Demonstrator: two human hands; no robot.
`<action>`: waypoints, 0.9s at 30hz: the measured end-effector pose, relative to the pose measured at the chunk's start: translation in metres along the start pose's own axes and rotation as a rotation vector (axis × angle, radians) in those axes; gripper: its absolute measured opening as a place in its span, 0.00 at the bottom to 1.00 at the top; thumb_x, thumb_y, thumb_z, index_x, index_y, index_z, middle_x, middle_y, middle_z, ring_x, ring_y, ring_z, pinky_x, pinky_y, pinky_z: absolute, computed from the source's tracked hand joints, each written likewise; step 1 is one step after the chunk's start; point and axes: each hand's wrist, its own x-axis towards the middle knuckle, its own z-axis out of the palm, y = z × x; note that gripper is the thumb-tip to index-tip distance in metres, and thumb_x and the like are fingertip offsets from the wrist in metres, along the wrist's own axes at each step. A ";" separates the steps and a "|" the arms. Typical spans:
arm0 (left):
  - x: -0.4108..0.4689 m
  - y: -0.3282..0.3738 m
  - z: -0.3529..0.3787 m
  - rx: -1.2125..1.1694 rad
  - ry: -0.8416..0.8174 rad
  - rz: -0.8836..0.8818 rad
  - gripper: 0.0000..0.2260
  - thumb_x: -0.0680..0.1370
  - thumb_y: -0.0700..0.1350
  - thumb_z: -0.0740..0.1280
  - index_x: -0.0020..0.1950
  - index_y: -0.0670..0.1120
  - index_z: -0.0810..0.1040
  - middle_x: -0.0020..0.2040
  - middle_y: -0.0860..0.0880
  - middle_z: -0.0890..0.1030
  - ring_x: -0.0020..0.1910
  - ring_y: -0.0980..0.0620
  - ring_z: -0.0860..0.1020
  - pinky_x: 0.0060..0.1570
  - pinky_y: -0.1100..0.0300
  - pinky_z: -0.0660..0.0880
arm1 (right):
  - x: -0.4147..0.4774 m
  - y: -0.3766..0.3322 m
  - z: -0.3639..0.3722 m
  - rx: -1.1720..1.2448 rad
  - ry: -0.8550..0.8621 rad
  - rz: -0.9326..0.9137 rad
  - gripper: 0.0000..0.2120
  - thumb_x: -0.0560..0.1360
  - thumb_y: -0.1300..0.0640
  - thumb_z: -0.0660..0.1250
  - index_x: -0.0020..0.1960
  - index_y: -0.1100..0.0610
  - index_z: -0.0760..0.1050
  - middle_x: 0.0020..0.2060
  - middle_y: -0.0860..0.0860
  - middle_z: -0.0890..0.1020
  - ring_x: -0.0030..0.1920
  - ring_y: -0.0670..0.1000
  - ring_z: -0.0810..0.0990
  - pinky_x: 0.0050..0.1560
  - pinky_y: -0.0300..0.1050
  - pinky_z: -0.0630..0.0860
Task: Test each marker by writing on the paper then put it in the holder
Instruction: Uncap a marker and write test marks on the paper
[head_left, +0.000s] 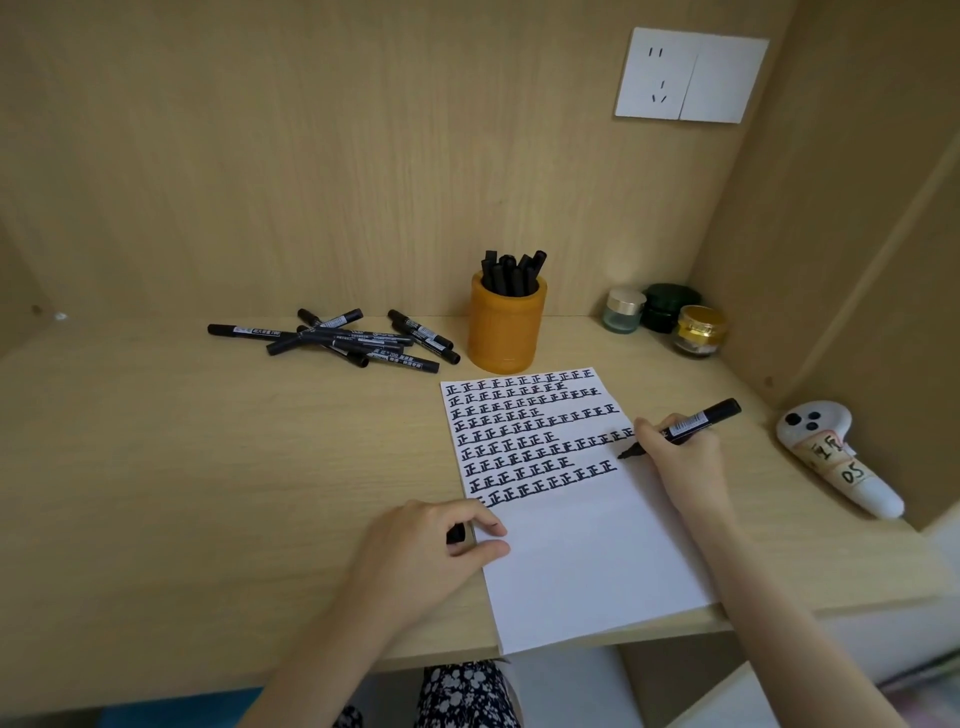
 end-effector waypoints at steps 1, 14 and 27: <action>0.000 0.001 0.000 0.003 0.001 0.001 0.07 0.72 0.62 0.67 0.46 0.63 0.79 0.31 0.54 0.80 0.26 0.58 0.71 0.32 0.70 0.67 | 0.000 0.001 0.000 -0.007 0.000 -0.007 0.12 0.74 0.59 0.68 0.35 0.62 0.69 0.27 0.51 0.65 0.27 0.46 0.62 0.24 0.36 0.59; -0.001 0.002 0.000 0.003 0.001 0.000 0.07 0.72 0.62 0.67 0.46 0.62 0.79 0.23 0.57 0.70 0.25 0.57 0.68 0.29 0.70 0.64 | 0.001 0.004 0.000 -0.025 0.004 -0.042 0.14 0.74 0.60 0.68 0.34 0.63 0.69 0.26 0.51 0.66 0.28 0.46 0.64 0.25 0.35 0.59; 0.000 0.002 0.000 0.034 -0.022 -0.016 0.06 0.72 0.64 0.66 0.45 0.65 0.77 0.40 0.54 0.84 0.34 0.55 0.78 0.36 0.68 0.72 | 0.001 0.004 0.000 -0.004 -0.006 -0.036 0.12 0.74 0.61 0.68 0.35 0.62 0.68 0.27 0.51 0.65 0.27 0.45 0.61 0.26 0.37 0.59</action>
